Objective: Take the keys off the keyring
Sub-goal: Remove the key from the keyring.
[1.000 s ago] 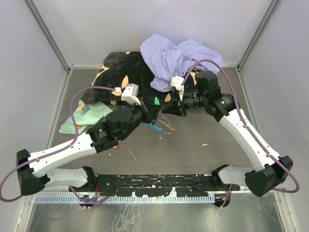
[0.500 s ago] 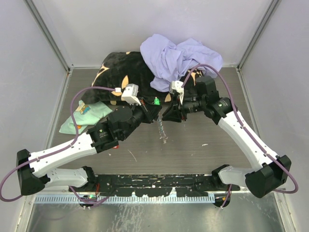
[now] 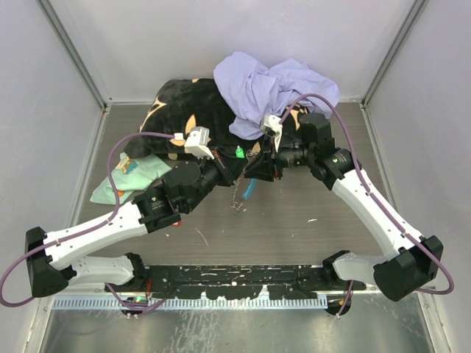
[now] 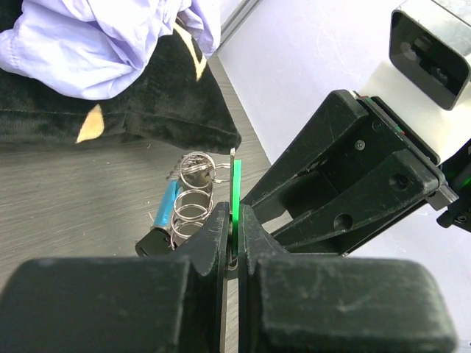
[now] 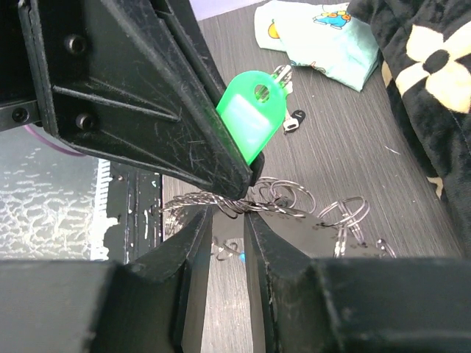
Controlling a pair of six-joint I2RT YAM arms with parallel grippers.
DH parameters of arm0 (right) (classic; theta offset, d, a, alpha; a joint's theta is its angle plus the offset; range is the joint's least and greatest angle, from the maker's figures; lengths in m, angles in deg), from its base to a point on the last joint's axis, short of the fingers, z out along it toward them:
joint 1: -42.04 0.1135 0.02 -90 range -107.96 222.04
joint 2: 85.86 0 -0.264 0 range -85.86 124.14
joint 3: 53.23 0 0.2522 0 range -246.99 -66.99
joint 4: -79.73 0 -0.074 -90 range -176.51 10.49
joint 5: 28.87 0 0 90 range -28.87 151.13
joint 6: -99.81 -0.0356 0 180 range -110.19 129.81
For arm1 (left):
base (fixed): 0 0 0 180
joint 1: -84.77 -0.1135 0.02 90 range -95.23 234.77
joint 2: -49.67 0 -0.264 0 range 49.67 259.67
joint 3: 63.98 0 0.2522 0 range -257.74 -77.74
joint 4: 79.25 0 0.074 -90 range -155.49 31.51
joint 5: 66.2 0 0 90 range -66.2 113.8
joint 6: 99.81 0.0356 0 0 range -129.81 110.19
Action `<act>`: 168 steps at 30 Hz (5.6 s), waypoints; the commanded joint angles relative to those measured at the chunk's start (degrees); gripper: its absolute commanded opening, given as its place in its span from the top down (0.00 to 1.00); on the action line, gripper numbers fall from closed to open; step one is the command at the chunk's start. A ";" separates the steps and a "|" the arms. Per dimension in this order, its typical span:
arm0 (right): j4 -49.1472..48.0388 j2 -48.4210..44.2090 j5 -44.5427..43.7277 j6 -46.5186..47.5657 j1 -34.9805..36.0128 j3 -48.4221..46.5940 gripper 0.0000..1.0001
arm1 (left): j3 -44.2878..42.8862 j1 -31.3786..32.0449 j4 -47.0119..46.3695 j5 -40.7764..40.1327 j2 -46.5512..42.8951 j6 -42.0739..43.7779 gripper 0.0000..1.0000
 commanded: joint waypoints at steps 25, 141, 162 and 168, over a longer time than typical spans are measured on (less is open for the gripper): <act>-9.79 -0.20 3.05 -7.47 -1.43 1.15 0.95 | 0.31 0.12 -6.43 -0.95 -1.68 -2.82 1.00; -22.07 -8.18 8.22 -16.62 -10.93 12.69 0.57 | 1.09 0.12 -18.87 3.36 3.33 -12.05 1.00; -7.97 -7.26 4.35 -1.17 -9.45 5.13 0.94 | -0.12 0.12 -16.08 2.36 4.06 -11.37 1.00; 6.21 -6.42 -5.55 15.88 -4.46 -2.00 0.95 | -1.17 0.13 -14.86 2.68 5.17 -11.34 1.00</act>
